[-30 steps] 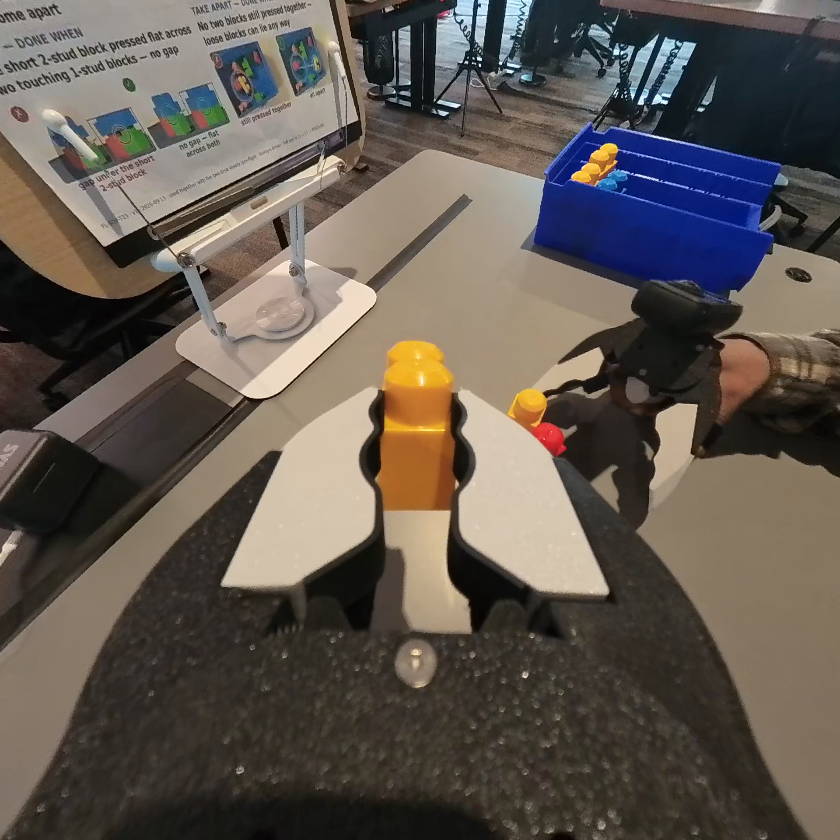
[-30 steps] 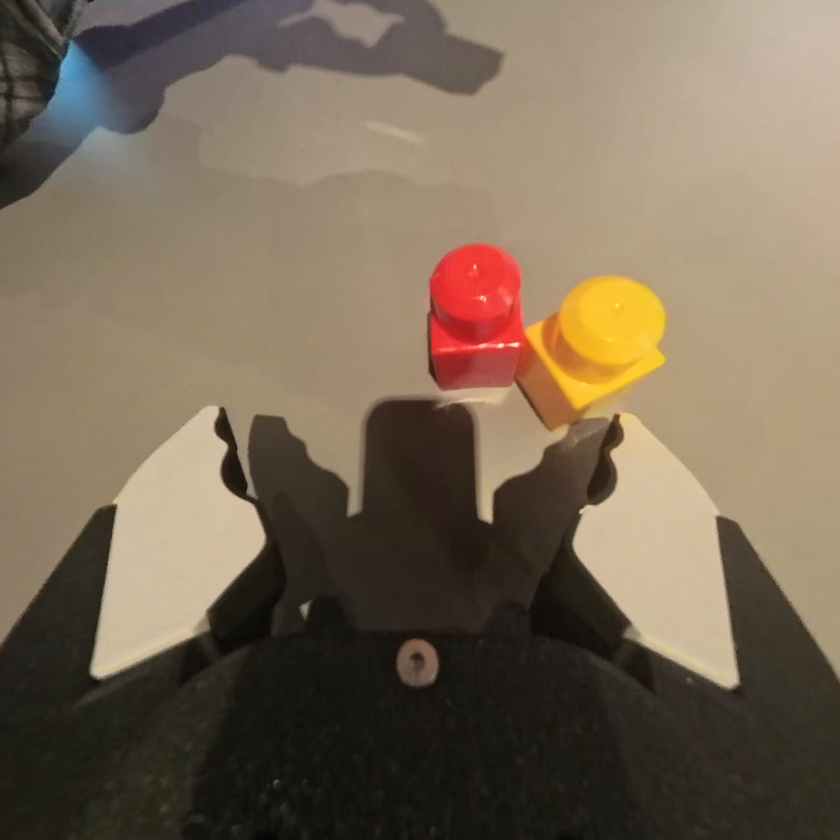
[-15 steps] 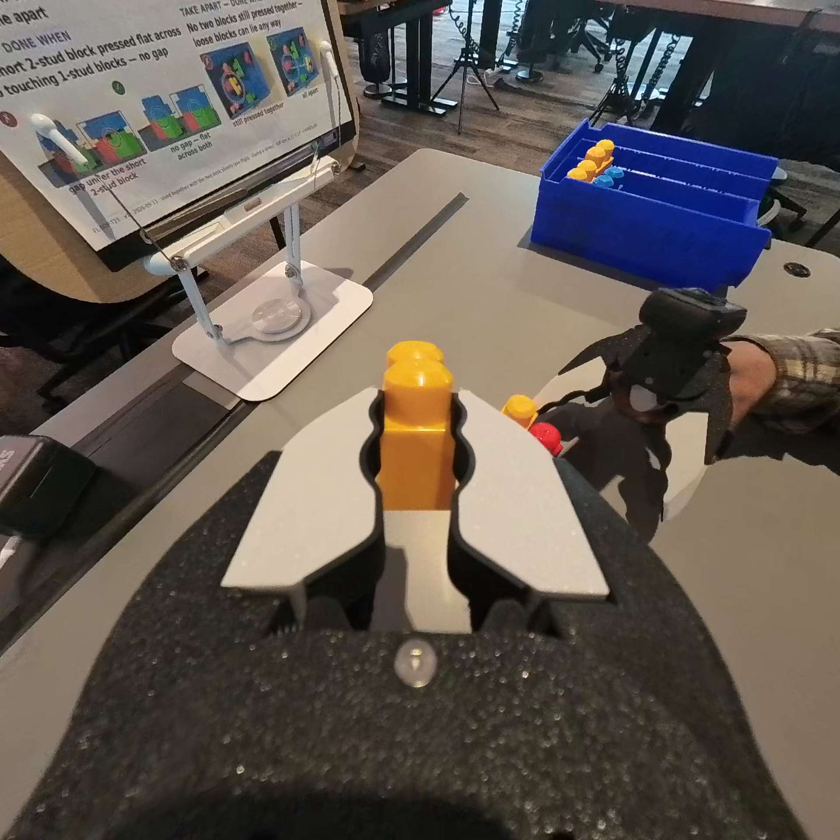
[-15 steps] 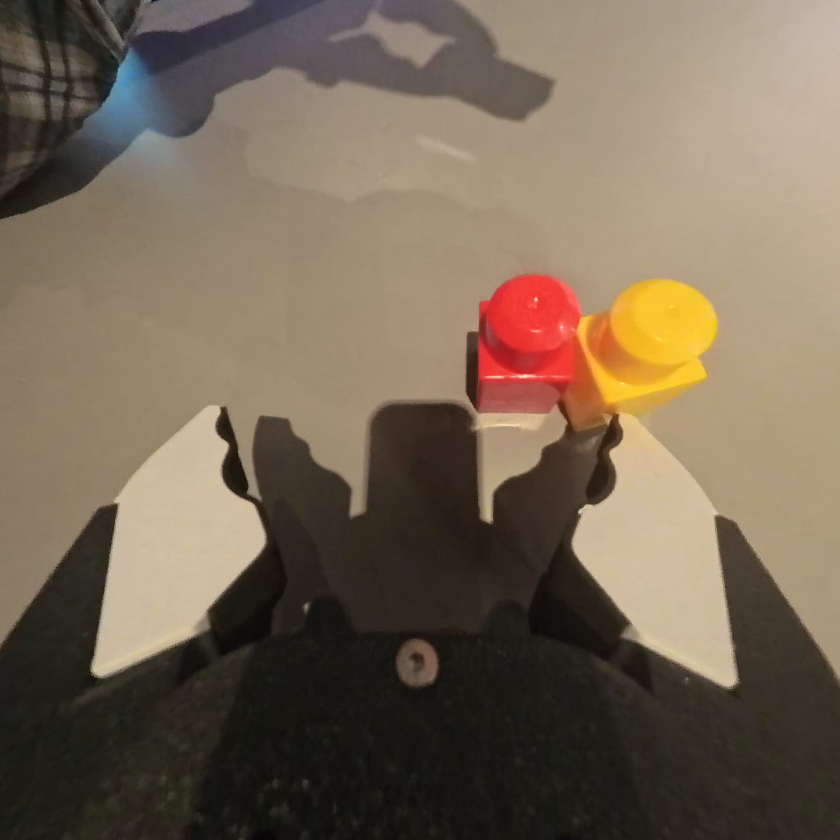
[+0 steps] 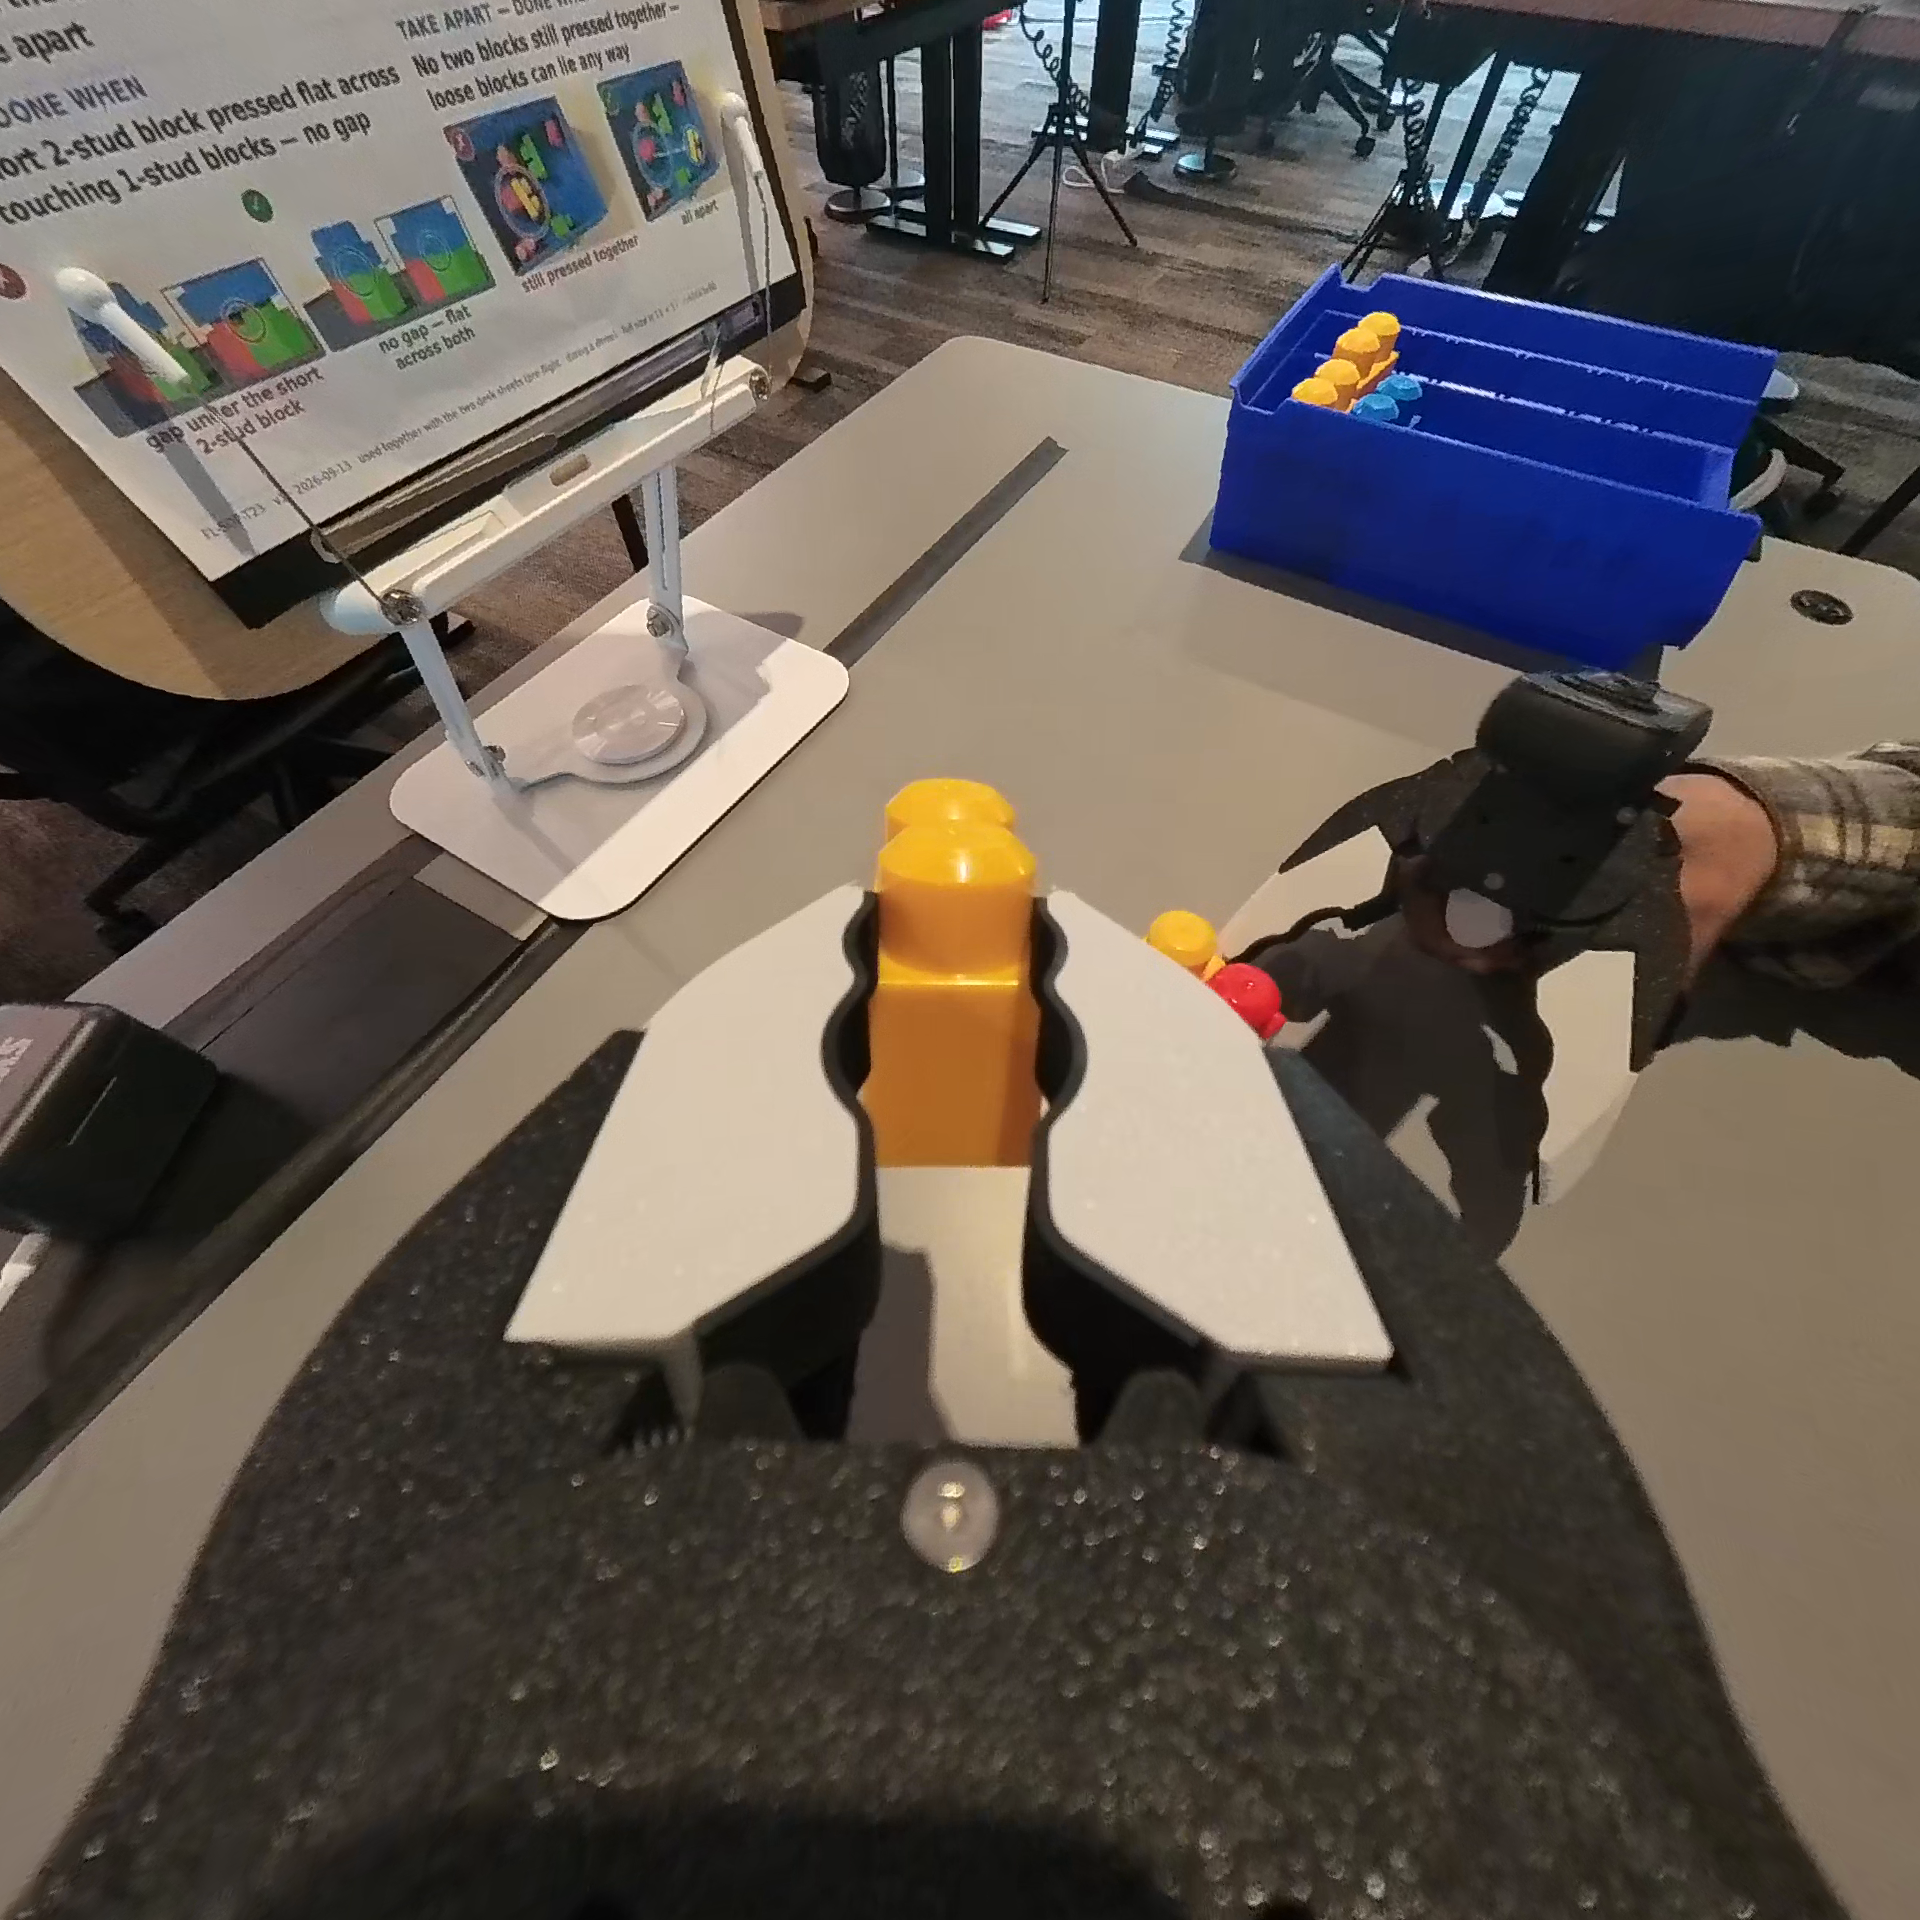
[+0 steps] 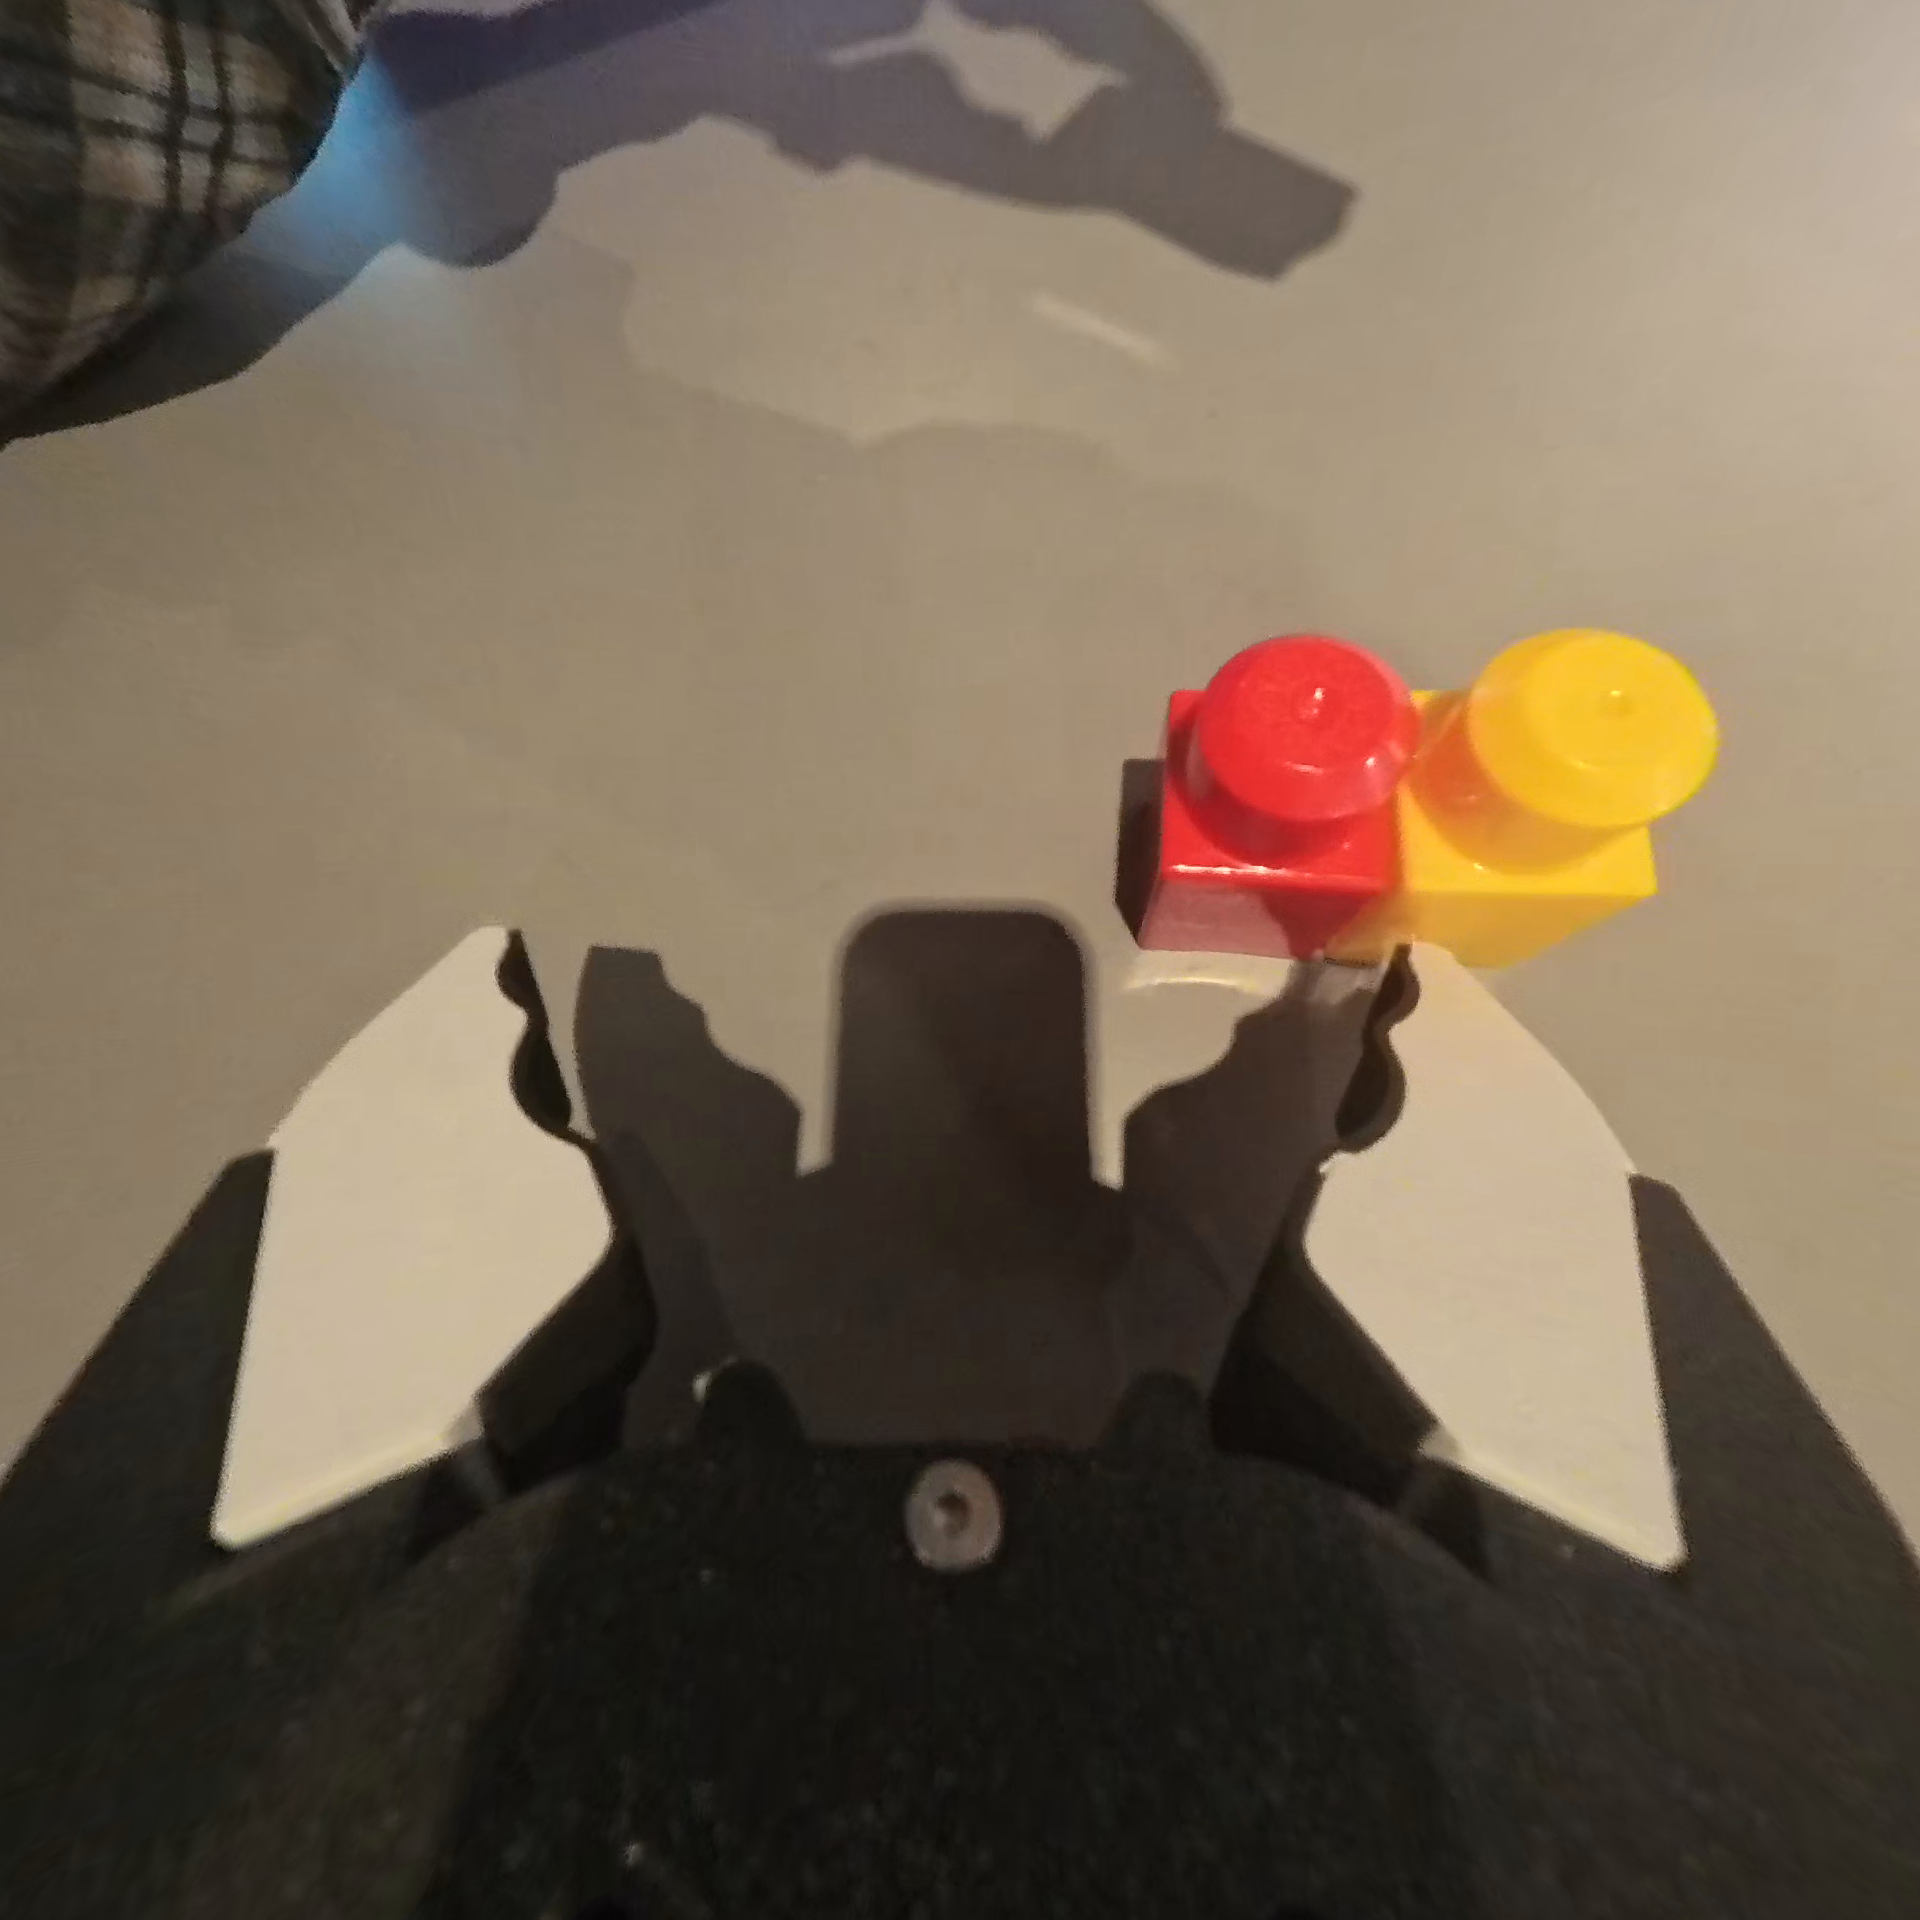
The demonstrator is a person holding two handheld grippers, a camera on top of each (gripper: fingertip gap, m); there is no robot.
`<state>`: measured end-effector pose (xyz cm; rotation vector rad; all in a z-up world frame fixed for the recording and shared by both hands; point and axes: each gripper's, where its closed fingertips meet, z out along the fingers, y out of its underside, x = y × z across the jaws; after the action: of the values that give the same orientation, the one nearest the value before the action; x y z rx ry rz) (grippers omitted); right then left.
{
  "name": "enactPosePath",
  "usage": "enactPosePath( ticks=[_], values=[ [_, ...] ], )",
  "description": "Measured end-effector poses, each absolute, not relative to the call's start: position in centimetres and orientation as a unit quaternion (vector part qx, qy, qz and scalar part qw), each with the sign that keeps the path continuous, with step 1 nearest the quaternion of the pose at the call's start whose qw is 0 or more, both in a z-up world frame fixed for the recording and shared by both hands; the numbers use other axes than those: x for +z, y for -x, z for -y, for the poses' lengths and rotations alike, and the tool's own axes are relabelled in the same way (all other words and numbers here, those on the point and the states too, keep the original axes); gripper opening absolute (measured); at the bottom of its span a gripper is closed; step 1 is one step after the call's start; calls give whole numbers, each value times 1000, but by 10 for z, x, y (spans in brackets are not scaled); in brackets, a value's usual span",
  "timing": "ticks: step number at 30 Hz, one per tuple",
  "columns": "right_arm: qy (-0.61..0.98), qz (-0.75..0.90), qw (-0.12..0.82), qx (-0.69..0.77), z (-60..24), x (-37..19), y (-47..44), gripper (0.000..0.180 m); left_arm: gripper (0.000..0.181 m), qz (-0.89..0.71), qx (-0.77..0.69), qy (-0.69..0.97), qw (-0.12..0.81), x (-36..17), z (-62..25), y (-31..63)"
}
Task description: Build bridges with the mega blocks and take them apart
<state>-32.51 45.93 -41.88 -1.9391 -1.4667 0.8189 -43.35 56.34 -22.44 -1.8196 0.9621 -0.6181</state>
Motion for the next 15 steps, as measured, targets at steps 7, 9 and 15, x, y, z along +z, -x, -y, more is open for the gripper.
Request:
enactPosePath(
  ticks=[7,9,15],
  values=[
    [756,496,358,234,-504,-415,299,145,28,-391,-253,744,479,-223,-564,435],
    [758,490,371,220,-514,-413,298,141,28,-393,-252,744,477,-224,-563,433],
    [775,473,369,202,-533,-418,301,134,28,-396,-250,744,477,-224,-562,433]
  ],
)
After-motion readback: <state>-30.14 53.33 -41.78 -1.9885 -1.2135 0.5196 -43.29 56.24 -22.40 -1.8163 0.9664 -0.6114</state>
